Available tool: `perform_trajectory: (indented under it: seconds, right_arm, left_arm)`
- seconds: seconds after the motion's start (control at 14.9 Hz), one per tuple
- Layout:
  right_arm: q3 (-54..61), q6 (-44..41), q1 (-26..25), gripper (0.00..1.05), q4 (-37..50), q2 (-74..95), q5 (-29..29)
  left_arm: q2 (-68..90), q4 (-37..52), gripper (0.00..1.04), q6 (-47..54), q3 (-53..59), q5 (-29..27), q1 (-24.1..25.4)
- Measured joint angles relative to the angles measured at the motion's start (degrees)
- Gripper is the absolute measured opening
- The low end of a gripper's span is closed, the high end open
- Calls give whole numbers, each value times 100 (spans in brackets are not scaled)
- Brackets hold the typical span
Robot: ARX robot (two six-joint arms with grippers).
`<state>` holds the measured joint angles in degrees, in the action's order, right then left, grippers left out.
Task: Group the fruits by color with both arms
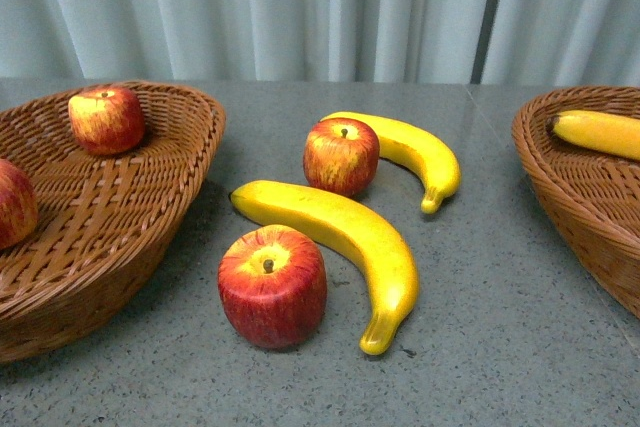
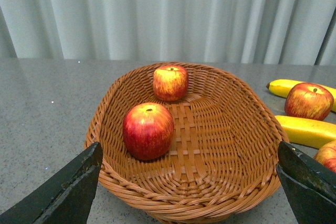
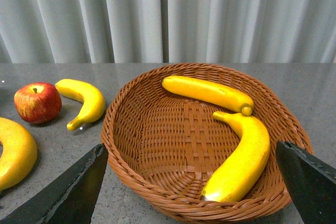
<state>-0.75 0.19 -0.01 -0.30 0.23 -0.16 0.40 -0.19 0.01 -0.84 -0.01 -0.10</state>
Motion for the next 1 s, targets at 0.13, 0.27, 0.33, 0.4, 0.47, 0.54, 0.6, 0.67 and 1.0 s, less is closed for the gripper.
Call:
perform_trajectory:
  seconds: [0.13, 0.27, 0.33, 0.4, 0.47, 0.54, 0.6, 0.67, 1.0]
  right_arm:
    - [0, -2, 0, 98, 0, 0, -2]
    - [0, -2, 0, 98, 0, 0, -2]
    - [0, -2, 0, 98, 0, 0, 0]
    - [0, -2, 0, 98, 0, 0, -2]
    - [0, -2, 0, 98, 0, 0, -2]
    - [0, -2, 0, 98, 2, 0, -2]
    - [0, -2, 0, 98, 0, 0, 0]
    - [0, 0, 0, 98, 0, 0, -2]
    - [0, 2, 0, 98, 2, 0, 13]
  left_arm:
    - [0, 0, 98, 0, 0, 0, 0]
    - [0, -2, 98, 0, 0, 0, 0]
    - [0, 0, 98, 0, 0, -2, 0]
    - [0, 0, 98, 0, 0, 0, 0]
    - [0, 0, 98, 0, 0, 0, 0]
    - [0, 0, 98, 0, 0, 0, 0]
    - [0, 0, 98, 0, 0, 0, 0]
    - [0, 0, 98, 0, 0, 0, 0]
    - [422, -883, 98, -186, -304, -911, -428]
